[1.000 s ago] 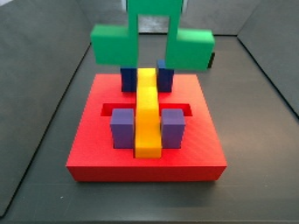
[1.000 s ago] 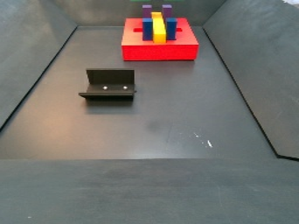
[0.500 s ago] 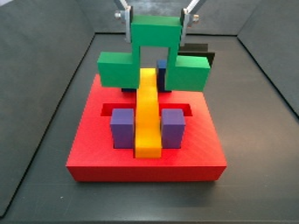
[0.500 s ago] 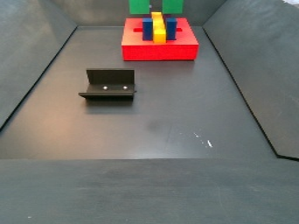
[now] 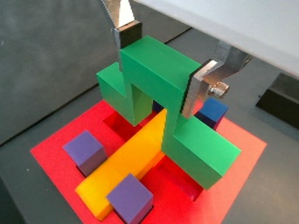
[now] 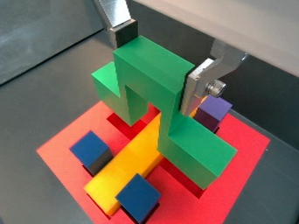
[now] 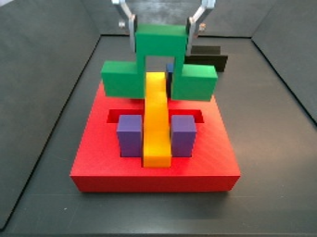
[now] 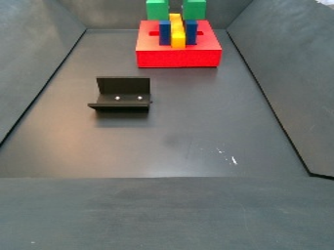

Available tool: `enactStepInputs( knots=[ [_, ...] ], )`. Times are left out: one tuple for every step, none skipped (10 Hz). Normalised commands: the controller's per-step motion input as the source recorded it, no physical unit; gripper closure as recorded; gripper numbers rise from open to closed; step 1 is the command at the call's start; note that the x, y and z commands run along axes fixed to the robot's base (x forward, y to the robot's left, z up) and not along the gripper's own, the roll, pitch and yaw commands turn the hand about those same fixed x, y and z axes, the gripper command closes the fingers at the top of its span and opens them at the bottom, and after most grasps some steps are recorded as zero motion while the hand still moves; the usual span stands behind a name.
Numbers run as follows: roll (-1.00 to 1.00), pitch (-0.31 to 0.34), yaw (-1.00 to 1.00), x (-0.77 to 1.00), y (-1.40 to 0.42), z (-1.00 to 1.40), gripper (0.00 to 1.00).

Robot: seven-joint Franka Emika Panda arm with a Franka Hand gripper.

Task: Pick up the green object. Move up. Move to above the board. Insert the green object.
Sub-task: Insert the green object.

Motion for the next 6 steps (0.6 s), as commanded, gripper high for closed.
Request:
enactStepInputs(
  knots=[
    [0.0,-0.109,0.14,0.0,0.0,-0.28,1.0],
    [0.0,-0.099,0.13,0.0,0.0,-0.27,1.0],
    [0.0,-0.089,0.1,0.0,0.0,-0.25,1.0],
    [0.0,-0.089,0.08,0.0,0.0,-0.23,1.0],
    [0.0,-0.08,0.07,0.0,0.0,-0.21,1.0],
    [0.0,-0.066,0.06,0.0,0.0,-0.19,1.0]
  ],
)
